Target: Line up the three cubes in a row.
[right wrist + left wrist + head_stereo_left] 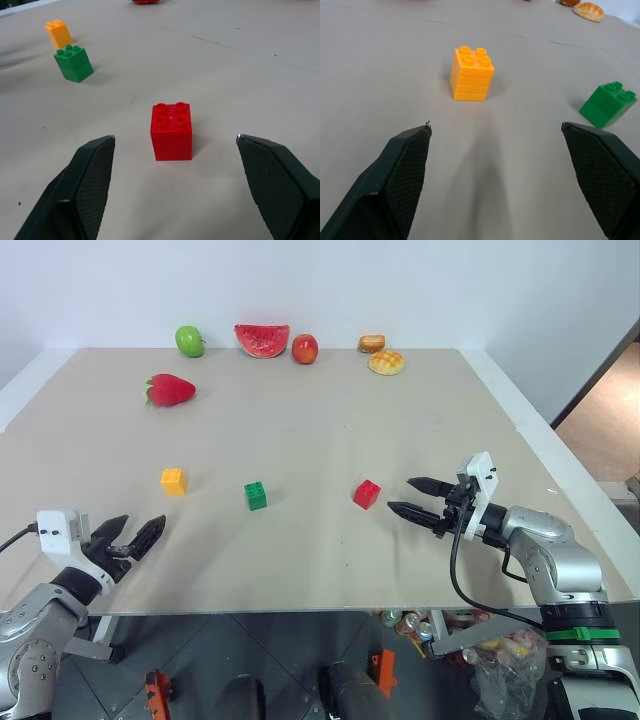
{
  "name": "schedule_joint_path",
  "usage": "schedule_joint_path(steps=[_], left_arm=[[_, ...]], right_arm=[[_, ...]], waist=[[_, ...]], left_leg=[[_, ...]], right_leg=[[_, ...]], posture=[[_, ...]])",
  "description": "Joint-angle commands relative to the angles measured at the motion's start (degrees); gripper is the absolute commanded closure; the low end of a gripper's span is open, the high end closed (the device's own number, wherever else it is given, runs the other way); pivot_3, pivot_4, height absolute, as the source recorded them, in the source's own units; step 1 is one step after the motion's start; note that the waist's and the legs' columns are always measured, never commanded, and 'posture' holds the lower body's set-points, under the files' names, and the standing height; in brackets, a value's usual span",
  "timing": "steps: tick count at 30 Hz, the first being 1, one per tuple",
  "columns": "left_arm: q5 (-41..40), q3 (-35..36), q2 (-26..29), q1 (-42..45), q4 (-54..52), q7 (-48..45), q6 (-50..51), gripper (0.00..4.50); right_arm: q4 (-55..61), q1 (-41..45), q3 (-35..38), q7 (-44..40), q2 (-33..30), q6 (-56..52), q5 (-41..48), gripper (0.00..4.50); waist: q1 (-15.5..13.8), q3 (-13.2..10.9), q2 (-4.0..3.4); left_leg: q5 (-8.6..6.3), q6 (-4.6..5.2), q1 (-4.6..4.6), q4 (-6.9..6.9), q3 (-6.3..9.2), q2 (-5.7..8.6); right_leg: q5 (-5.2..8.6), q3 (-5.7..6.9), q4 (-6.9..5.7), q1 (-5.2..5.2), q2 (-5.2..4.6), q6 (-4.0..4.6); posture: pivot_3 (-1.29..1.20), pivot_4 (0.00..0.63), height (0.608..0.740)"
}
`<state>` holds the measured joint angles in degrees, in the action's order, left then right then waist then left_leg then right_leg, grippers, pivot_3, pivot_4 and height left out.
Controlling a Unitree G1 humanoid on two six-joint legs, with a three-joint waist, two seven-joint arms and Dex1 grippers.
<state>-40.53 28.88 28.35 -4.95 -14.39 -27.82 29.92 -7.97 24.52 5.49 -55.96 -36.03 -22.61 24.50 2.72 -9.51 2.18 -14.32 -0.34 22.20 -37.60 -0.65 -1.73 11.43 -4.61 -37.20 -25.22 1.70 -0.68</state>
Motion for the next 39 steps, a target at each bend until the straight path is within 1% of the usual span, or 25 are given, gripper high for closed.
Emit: schedule_joint_path(steps=[1, 7, 13, 17, 20, 22, 25, 29, 34, 39], left_arm=[[2.24, -1.4, 1.41, 0.92, 1.02, -1.38, -2.08, 0.18], [4.61, -3.73, 2.95, 3.19, 2.04, -3.31, -2.88, 0.18], [8.39, -8.67, 5.03, 2.96, -0.32, -9.12, -6.63, 0.18], [8.75, -13.61, 7.4, 4.25, -3.33, -14.73, -6.72, 0.18], [10.46, -20.4, 10.07, 7.1, -5.31, -19.2, -5.27, 0.18], [11.05, -24.3, 10.73, 9.81, -5.83, -21.41, -4.83, 0.18], [12.37, -28.52, 10.37, 14.09, -5.17, -23.39, -5.17, 0.18], [13.38, -32.02, 8.51, 19.63, -2.2, -24.75, -5.7, 0.18], [15.14, -34.32, 6.1, 23.62, 1.05, -25.88, -7.18, 0.18], [16.38, -35.14, 3.41, 25.42, 3.23, -25.41, -8.55, 0.18]], right_arm=[[3.67, -1.74, 2.37, 0.48, -1.24, 0.01, 0.91, 0.47], [3.39, -2.86, 1.38, 2.52, -0.68, 1.93, -1.5, 0.47], [1.81, -2.03, 1.07, 4.86, -0.63, 3.53, -3.93, 0.47], [2.03, -2.24, -0.62, 3.63, -0.81, 2.67, -4.55, 0.47], [0.47, -2.59, -4.21, 1.98, -0.62, 3.5, -6.82, 0.47], [-3.07, -1.67, -5.25, 2.12, 0.92, 4.34, -7.56, 0.47], [-9.03, 0.77, -6.77, 2.81, 2.68, 7.53, -10.05, 0.47], [-16.48, 5.56, -7.65, 3.5, 5.18, 11.47, -12.18, 0.47], [-22.8, 10.46, -7.85, 3.3, 8.08, 14.7, -13.49, 0.47], [-26.31, 13.11, -8.44, 2.51, 10.39, 16.86, -14.5, 0.47]], waist=[[-0.02, 0.0, 0.0], [-0.11, 0.0, 0.02], [-0.03, 0.0, 0.02], [-0.04, 0.0, 0.01], [-0.04, 0.0, 0.02], [-0.04, 0.0, 0.02], [0.24, -0.01, 0.05], [0.71, -0.04, 0.14], [1.57, -0.08, 0.19], [1.95, -0.08, 0.19]], left_leg=[[0.0, 0.0, 0.0, 0.0, 0.0, 0.0], [0.0, 0.0, 0.02, 0.0, 0.0, 0.02], [0.0, 0.0, -0.02, 0.0, -0.12, 0.02], [0.0, 0.0, 0.0, 0.0, -0.12, 0.02], [0.0, 0.0, -0.01, 0.0, -0.14, 0.03], [0.0, 0.0, -0.03, 0.0, -0.15, 0.05], [0.0, 0.0, -0.06, -0.01, -0.23, 0.06], [0.04, 0.06, -0.21, -0.07, -0.44, 0.02], [0.29, 0.44, -0.36, -0.08, -0.65, 0.09], [0.3, 0.46, -0.39, -0.08, -0.86, 0.07]], right_leg=[[0.0, 0.0, 0.0, 0.0, 0.0, 0.0], [0.01, -0.01, 0.0, 0.0, -0.01, -0.02], [-0.01, -0.12, 0.0, -0.02, 0.0, -0.04], [0.01, -0.12, 0.0, -0.03, 0.0, -0.01], [0.01, -0.13, 0.0, -0.02, -0.01, 0.0], [0.01, -0.15, 0.0, -0.01, 0.0, 0.0], [-0.05, -0.22, 0.0, 0.0, -0.01, -0.1], [-0.27, -0.36, 0.01, 0.05, 0.04, -0.12], [-0.37, -0.64, 0.01, 0.12, 0.05, 0.02], [-0.6, -0.92, 0.01, 0.09, 0.11, -0.23]], posture=[[0.0, 0.15, 0.74], [0.0, 0.15, 0.74], [0.0, 0.15, 0.74], [0.0, 0.15, 0.74], [0.0, 0.15, 0.74], [0.0, 0.15, 0.74], [0.0, 0.15, 0.74], [0.0, 0.15, 0.74], [0.0, 0.15, 0.74], [0.0, 0.15, 0.74]])
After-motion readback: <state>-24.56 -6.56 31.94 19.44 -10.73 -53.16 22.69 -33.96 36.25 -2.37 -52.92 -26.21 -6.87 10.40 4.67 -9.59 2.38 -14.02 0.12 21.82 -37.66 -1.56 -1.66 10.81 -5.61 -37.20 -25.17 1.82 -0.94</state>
